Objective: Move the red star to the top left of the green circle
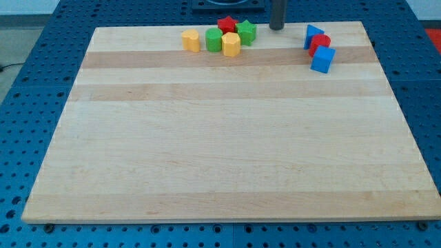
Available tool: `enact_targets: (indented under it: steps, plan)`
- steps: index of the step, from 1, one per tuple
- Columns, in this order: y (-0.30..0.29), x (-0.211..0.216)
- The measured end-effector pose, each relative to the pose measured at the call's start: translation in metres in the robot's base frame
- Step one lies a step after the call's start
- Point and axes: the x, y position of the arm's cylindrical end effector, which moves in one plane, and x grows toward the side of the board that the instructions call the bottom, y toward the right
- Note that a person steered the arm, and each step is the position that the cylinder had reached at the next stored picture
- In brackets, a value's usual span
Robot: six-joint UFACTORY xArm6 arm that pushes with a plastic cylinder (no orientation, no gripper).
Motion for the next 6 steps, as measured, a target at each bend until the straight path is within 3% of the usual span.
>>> enact_targets:
  steps: [1, 3, 6]
  plan:
    - [-0.019, -0.003]
    - [-0.137, -0.002]
    - [-0.208, 0.001]
